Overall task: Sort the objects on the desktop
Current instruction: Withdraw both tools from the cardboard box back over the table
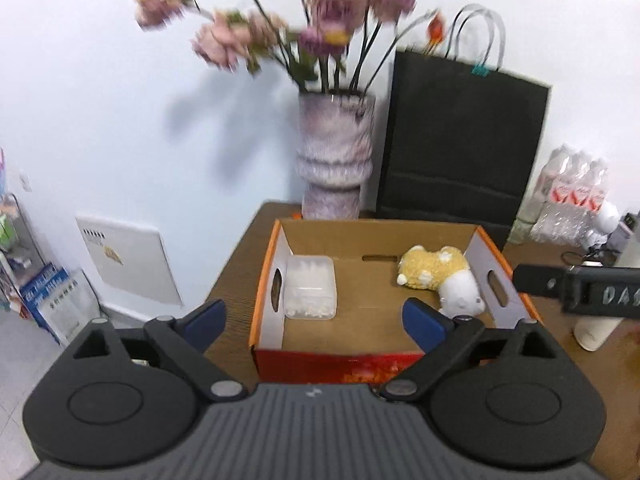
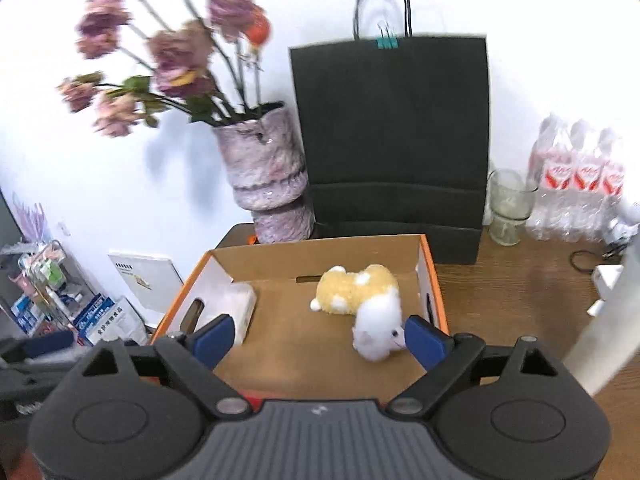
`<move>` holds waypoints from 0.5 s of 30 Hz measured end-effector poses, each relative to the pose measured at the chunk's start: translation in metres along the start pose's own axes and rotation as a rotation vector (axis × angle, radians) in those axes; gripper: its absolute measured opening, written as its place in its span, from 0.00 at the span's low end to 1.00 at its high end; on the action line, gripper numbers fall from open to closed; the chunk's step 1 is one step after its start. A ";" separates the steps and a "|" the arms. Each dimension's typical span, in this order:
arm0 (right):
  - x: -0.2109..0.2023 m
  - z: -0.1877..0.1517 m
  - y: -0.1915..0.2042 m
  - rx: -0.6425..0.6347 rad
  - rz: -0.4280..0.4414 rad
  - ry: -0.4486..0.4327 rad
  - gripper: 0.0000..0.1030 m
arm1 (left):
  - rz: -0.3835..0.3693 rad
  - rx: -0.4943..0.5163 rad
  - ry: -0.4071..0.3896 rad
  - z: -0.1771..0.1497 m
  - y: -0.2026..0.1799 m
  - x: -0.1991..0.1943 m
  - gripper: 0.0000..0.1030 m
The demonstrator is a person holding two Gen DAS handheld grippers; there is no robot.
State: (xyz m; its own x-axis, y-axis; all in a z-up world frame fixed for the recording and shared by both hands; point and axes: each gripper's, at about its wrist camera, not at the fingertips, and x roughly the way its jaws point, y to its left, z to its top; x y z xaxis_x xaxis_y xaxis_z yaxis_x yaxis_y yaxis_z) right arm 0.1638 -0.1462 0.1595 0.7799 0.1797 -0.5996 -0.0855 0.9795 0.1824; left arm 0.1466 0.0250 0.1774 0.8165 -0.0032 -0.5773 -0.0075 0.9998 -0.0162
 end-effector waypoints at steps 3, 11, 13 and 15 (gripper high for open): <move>-0.029 -0.027 0.005 -0.045 0.006 -0.056 0.94 | -0.026 -0.011 -0.039 -0.022 -0.002 -0.032 0.99; -0.076 -0.112 0.001 -0.069 0.033 -0.107 1.00 | -0.038 -0.023 -0.064 -0.102 -0.001 -0.072 1.00; -0.080 -0.136 0.000 -0.100 0.041 -0.099 1.00 | -0.039 -0.034 -0.053 -0.123 0.002 -0.073 1.00; -0.080 -0.158 -0.003 -0.129 0.031 -0.085 1.00 | -0.051 -0.027 -0.022 -0.147 0.003 -0.070 1.00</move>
State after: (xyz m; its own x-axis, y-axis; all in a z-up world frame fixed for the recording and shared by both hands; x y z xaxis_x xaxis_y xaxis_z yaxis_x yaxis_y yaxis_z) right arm 0.0036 -0.1490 0.0843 0.8249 0.2074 -0.5258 -0.1853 0.9781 0.0952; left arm 0.0044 0.0255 0.0977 0.8287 -0.0536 -0.5571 0.0193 0.9976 -0.0671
